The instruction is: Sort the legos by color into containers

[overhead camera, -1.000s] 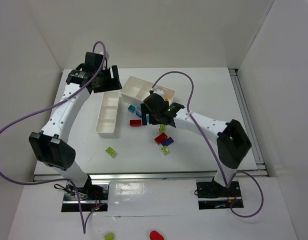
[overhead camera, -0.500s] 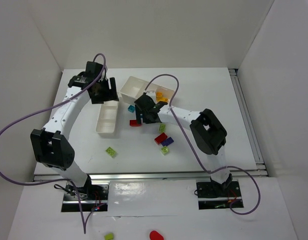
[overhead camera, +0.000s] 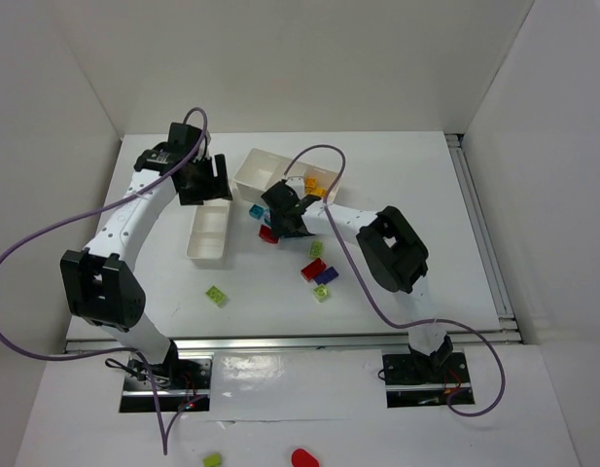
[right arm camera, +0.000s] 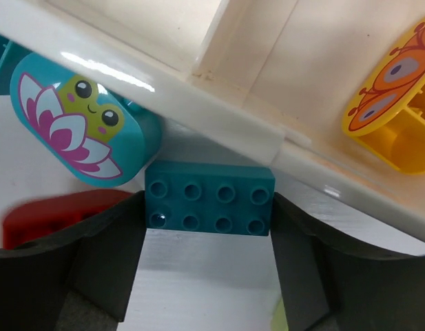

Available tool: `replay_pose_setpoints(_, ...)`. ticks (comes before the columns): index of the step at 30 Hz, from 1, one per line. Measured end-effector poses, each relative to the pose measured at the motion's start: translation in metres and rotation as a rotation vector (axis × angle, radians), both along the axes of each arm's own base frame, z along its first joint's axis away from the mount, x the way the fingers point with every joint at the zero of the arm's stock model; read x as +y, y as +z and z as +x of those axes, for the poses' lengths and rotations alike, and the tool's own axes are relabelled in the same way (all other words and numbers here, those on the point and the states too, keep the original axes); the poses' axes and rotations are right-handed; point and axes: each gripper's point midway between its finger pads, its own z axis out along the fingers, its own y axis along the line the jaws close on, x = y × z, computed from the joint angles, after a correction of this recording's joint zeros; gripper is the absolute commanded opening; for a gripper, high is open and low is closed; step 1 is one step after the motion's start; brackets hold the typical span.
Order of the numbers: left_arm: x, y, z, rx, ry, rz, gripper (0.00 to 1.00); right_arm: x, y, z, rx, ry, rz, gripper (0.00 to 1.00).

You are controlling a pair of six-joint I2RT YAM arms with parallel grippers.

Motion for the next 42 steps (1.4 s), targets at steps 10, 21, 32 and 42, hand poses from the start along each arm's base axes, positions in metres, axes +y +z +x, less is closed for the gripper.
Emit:
replay_pose_setpoints(10, 0.000, -0.005, -0.001, 0.009, -0.001, 0.002, 0.82, 0.000, 0.003, 0.001, -0.004, -0.005, 0.000, 0.53)
replay_pose_setpoints(21, 0.010, -0.005, 0.001, 0.009, 0.024, 0.002, 0.82, 0.029, 0.136, 0.033, -0.234, 0.046, 0.117, 0.53)
replay_pose_setpoints(32, 0.016, -0.011, -0.002, 0.029, 0.039, -0.004, 0.82, 0.044, 0.165, 0.113, -0.377, -0.005, 0.134, 0.65)
replay_pose_setpoints(42, 0.016, -0.013, -0.002, 0.034, 0.038, -0.010, 0.82, 0.003, 0.123, 0.127, -0.299, -0.051, 0.046, 0.82)
